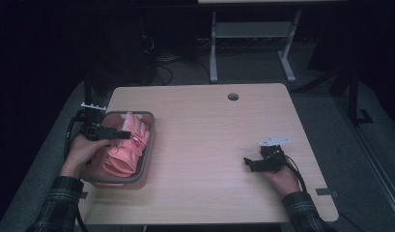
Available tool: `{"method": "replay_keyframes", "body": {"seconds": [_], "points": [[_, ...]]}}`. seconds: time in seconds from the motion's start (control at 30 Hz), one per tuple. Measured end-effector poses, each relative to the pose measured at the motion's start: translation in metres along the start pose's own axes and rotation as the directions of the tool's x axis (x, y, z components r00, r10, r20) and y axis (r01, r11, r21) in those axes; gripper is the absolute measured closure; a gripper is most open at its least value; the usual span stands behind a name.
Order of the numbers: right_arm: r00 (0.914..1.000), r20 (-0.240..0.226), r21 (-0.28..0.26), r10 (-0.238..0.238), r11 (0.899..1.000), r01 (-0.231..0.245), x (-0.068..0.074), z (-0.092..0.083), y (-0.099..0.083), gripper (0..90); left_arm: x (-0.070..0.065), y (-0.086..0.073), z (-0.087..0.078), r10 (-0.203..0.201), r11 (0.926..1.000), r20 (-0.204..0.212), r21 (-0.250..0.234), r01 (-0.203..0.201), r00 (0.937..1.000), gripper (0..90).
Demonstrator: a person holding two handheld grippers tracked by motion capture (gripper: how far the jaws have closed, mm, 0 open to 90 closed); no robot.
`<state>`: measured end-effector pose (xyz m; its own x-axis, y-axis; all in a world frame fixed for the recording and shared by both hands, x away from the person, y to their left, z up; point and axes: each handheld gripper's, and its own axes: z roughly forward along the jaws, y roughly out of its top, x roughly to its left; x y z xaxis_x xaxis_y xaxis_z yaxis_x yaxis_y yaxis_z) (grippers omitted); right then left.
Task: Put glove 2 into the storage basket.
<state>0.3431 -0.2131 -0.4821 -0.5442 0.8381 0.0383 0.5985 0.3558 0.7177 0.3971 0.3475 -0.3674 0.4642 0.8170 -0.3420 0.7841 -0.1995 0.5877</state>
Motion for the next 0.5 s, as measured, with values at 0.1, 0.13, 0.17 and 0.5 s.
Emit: {"method": "replay_keyframes", "body": {"seconds": [0.1, 0.13, 0.17, 0.5], "points": [[1.0000, 0.000, 0.000, 0.000, 1.000, 0.000, 0.000, 0.000, 0.000, 12.9, -0.001, 0.003, -0.009, 0.017, 0.9998, -0.014, -0.010, -0.018, 0.9997, 13.3], [1.0000, 0.000, 0.000, 0.000, 1.000, 0.000, 0.000, 0.000, 0.000, 12.9, -0.002, 0.004, -0.013, 0.022, 0.9996, -0.019, -0.015, -0.022, 0.9996, 13.3], [1.0000, 0.000, 0.000, 0.000, 1.000, 0.000, 0.000, 0.000, 0.000, 12.9, -0.003, 0.006, -0.016, 0.028, 0.9993, -0.021, -0.023, -0.029, 0.9994, 13.3], [1.0000, 0.000, 0.000, 0.000, 1.000, 0.000, 0.000, 0.000, 0.000, 12.9, -0.022, 0.020, -0.036, 0.083, 0.9931, -0.028, -0.080, -0.085, 0.9961, 13.4]]}}
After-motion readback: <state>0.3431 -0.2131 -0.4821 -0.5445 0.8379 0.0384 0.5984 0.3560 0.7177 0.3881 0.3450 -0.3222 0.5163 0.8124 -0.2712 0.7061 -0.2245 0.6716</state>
